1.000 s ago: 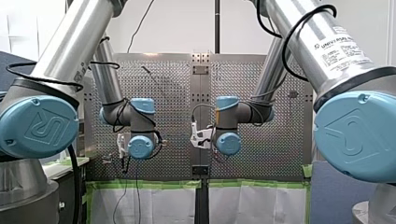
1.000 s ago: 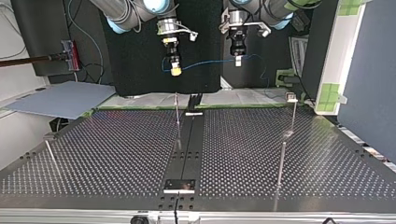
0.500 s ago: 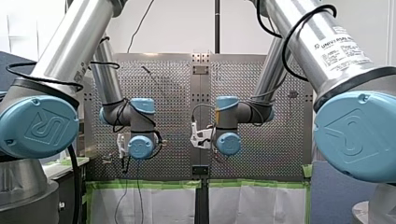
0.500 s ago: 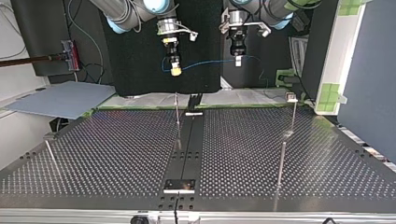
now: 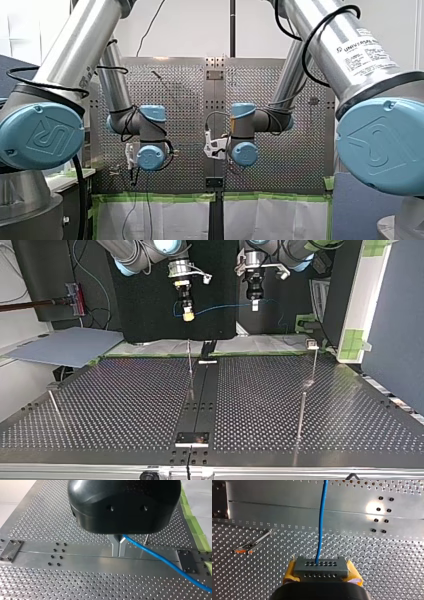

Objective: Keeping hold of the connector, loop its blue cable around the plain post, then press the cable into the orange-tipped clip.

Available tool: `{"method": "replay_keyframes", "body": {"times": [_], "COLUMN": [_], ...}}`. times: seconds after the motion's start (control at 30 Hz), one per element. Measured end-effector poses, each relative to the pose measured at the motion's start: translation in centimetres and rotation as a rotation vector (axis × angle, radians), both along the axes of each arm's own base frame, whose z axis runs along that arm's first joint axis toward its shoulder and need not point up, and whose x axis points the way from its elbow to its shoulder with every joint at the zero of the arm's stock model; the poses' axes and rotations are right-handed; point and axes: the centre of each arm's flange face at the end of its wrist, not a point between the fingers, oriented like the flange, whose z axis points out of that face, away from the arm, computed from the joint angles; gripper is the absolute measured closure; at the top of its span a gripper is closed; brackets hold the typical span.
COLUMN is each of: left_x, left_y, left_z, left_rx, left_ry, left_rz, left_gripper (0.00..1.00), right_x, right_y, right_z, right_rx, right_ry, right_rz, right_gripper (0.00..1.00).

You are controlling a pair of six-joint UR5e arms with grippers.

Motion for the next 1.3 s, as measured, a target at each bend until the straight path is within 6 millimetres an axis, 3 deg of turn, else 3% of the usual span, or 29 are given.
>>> {"method": "replay_keyframes", "body": {"times": [0.97,1.3], "left_x": [0.0,-0.6], "left_y": [0.0,1.4], "left_z": [-0.1,-3.1], "left_rx": [0.002,0.053], "left_ry": [0.002,0.087], "left_rz": [0.000,0.009], "left_gripper": [1.00,1.00], "right_x": [0.0,0.0], "right_y": [0.0,0.0], "right_z": [0.0,0.1], "right_rx": [0.000,-0.001], "right_ry": [0.000,-0.001], "right_rz": [0.000,0.000], "right_gripper": [1.00,1.00]}}
